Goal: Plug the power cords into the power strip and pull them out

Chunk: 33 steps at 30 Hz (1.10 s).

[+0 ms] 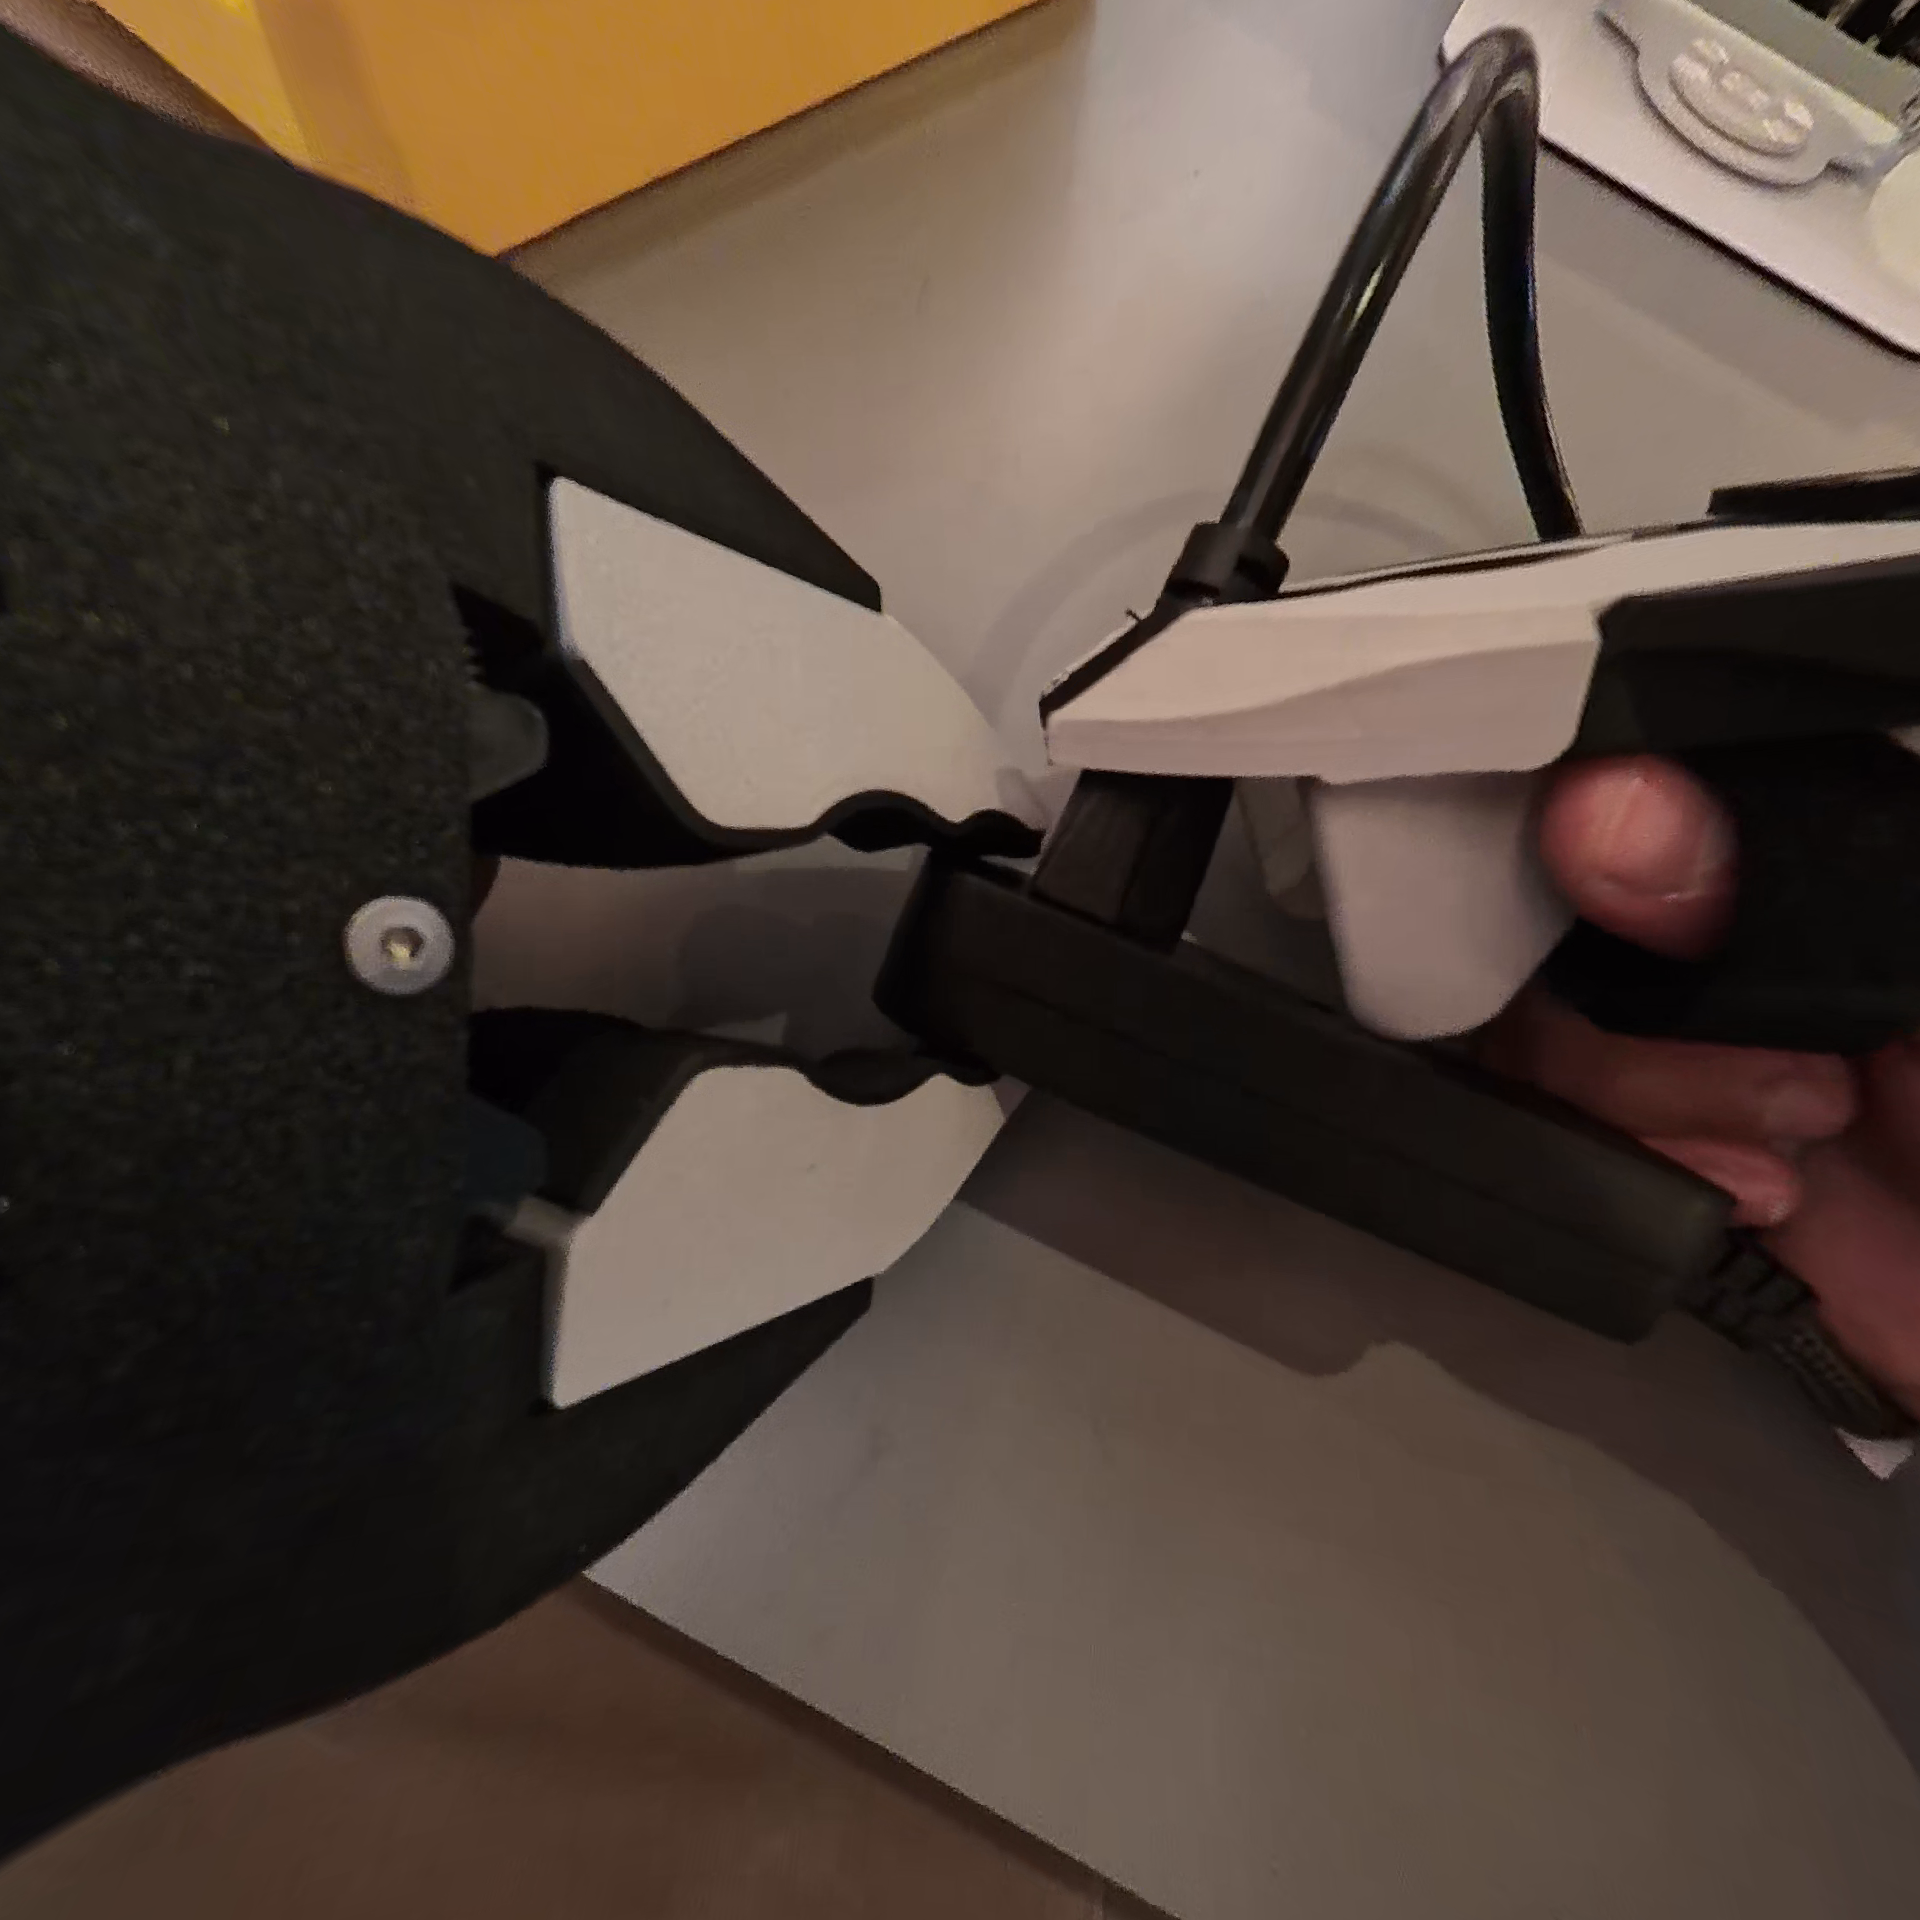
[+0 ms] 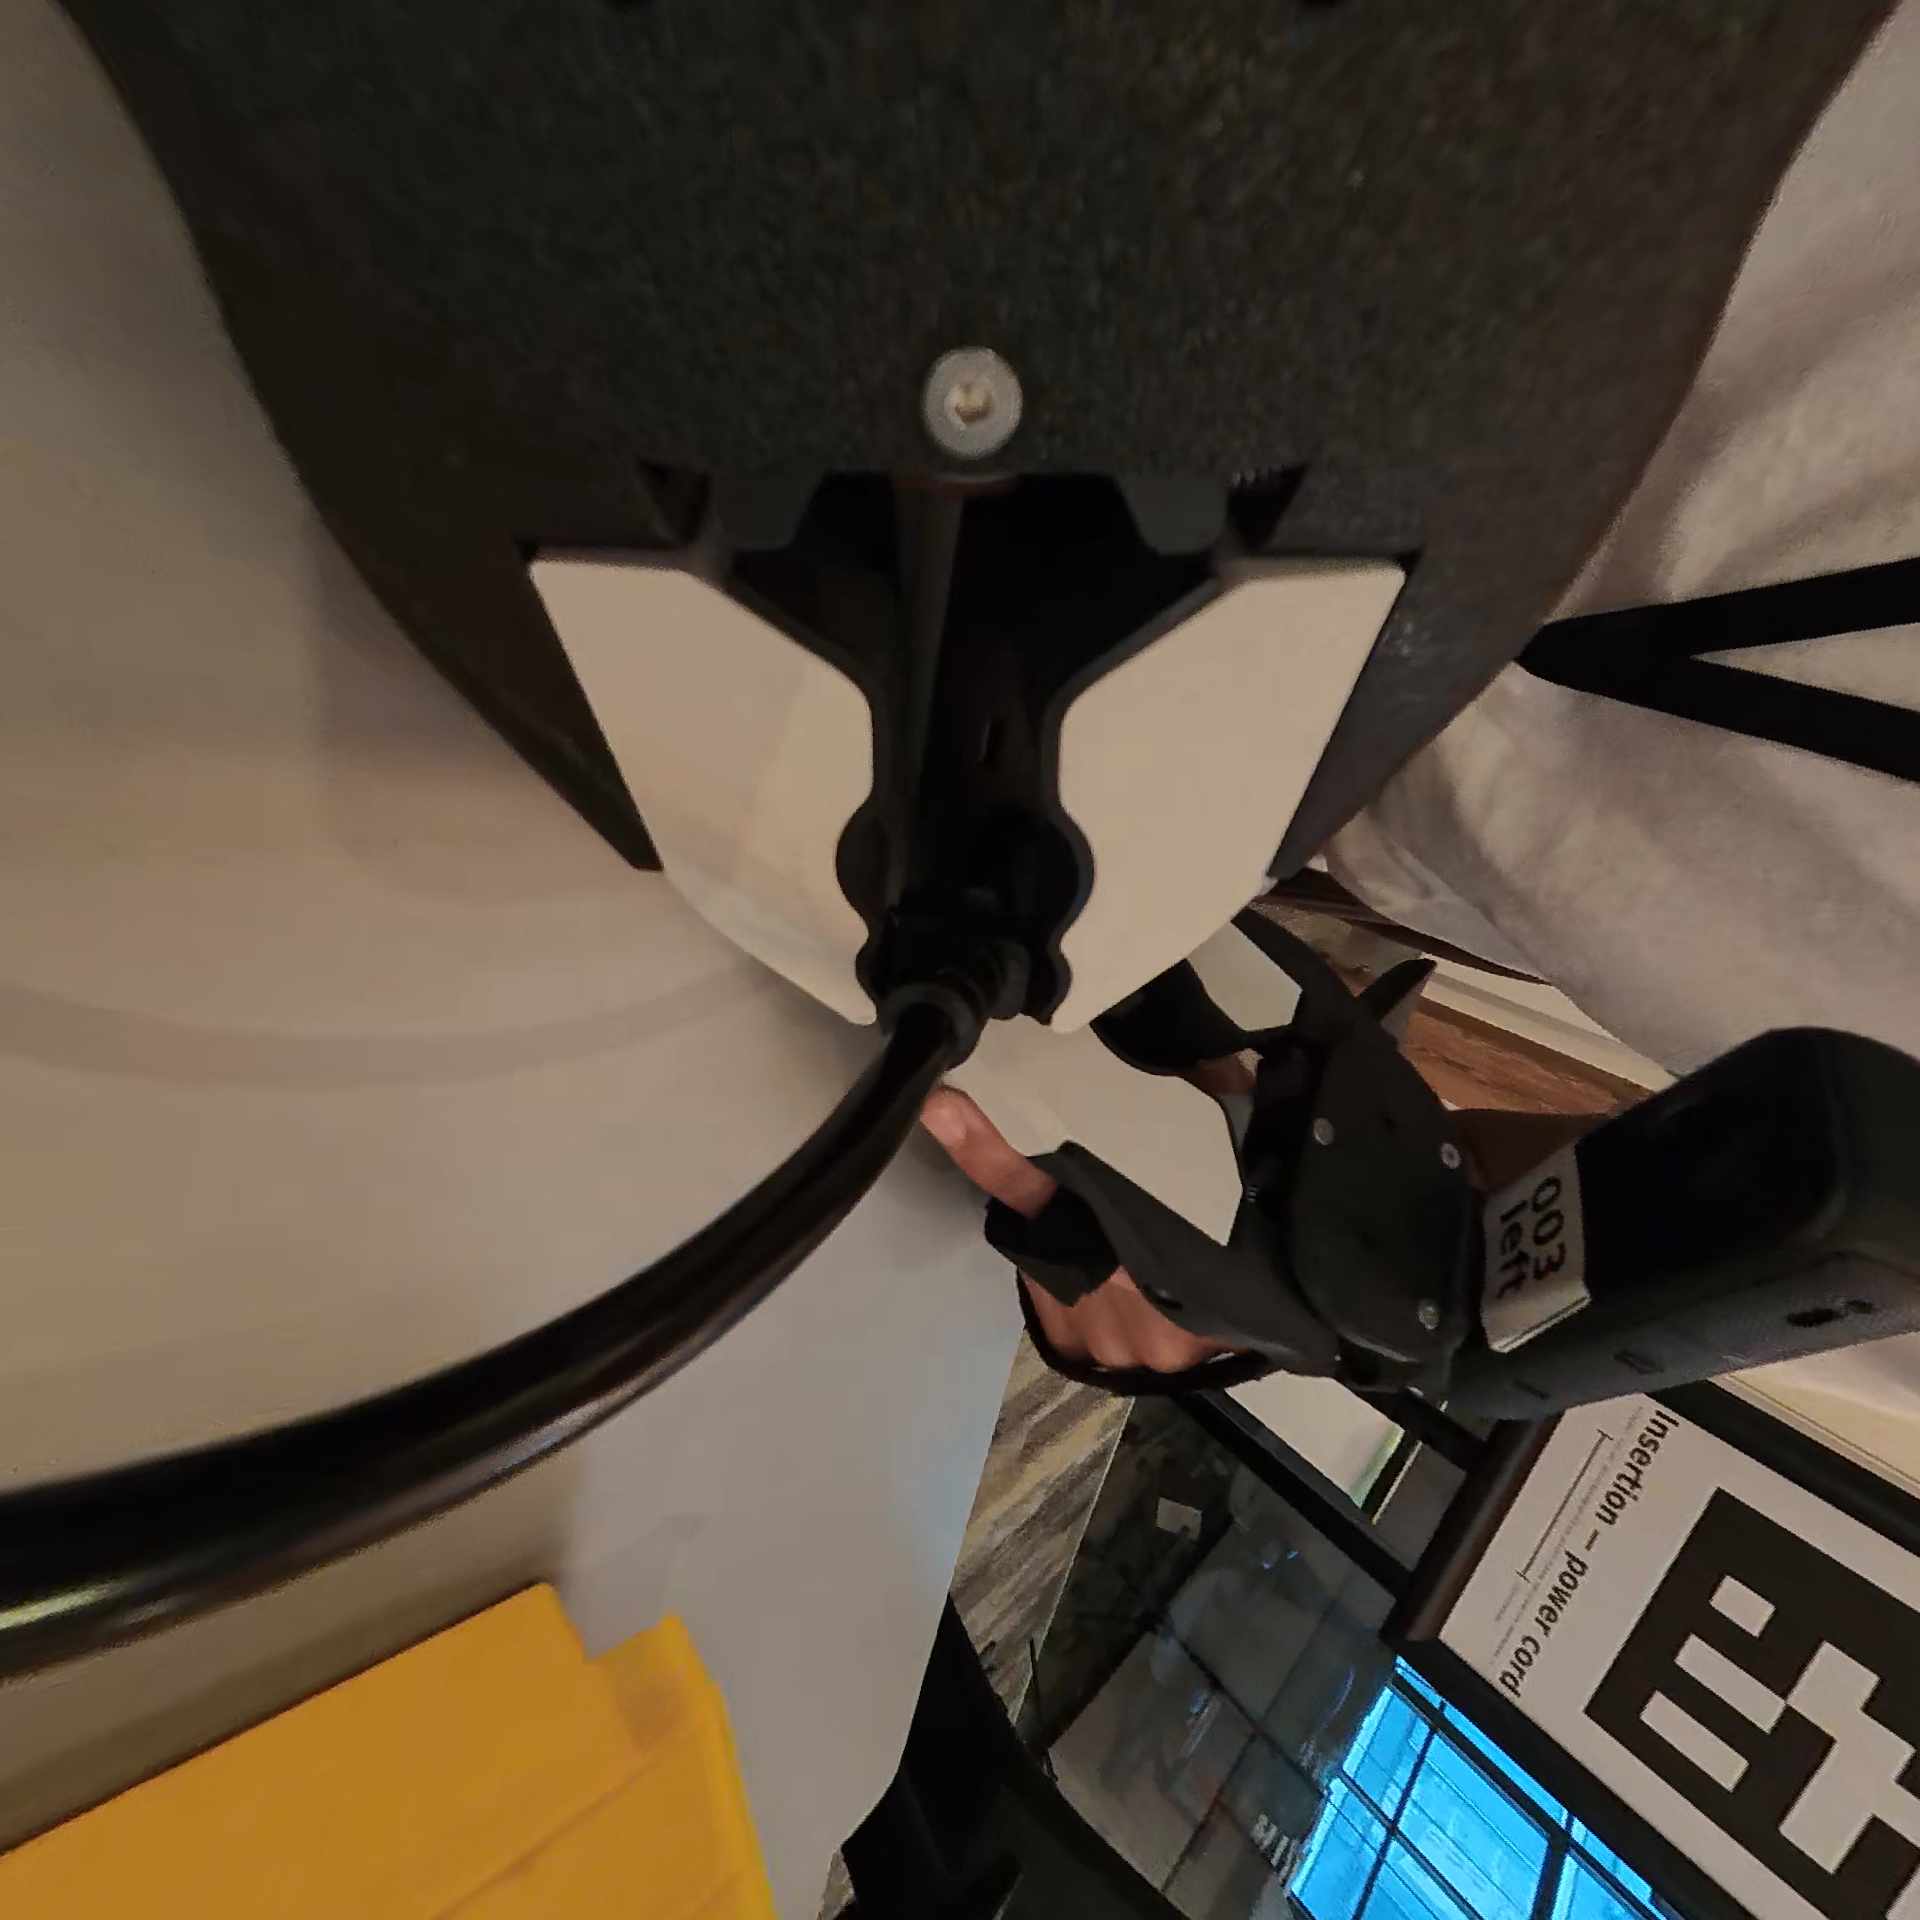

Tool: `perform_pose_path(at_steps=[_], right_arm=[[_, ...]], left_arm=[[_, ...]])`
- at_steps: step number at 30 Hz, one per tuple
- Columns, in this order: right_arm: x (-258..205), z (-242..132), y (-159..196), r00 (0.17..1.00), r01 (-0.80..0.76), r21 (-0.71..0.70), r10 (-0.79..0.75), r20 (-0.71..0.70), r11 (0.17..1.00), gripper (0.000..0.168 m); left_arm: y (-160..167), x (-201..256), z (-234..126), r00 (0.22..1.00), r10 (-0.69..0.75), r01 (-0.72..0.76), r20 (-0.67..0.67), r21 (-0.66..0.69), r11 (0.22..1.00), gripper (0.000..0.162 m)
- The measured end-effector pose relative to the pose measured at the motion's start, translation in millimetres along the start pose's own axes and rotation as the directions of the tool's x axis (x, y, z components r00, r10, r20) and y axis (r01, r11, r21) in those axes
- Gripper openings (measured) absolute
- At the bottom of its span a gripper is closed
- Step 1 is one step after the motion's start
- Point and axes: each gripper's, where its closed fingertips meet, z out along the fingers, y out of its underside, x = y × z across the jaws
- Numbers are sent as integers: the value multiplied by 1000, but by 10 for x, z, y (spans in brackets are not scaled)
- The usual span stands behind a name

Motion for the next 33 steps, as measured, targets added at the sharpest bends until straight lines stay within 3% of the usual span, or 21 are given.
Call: perform_pose_path(at_steps=[1, 13, 22, 24, 27, 30, 33], right_arm=[[-1, 0, -2, 1000, 0, 1, 0, 0, 1000, 23], [-65, -26, 7, 999, 42, 7, -42, 26, 999, 24], [-35, -98, -13, 990, -116, 29, 114, 81, 993, 27], [-22, -104, 6, 975, -191, 16, 188, 116, 982, 27], [-35, -128, -6, 980, -168, 24, 164, 114, 986, 22], [-42, -154, -62, 994, -98, 48, 94, 62, 994, 19], [-90, -254, -225, 984, -118, 173, 92, 156, 978, 15]], left_arm=[[-1, -3, 0, 1000, -10, 10, -3, 7, 1000, 35], [-36, 12, 39, 999, 36, -36, 19, -20, 999, 35], [-23, 75, 12, 1000, -1, 1, -26, -18, 1000, 34], [-24, 68, 16, 999, 49, -49, 10, -42, 998, 33], [-27, 40, 18, 991, 121, -117, 62, -76, 990, 32], [-39, -27, 7, 988, 115, -109, 100, -65, 992, 35], [-98, -189, -74, 985, 38, -39, 168, 6, 999, 38]])
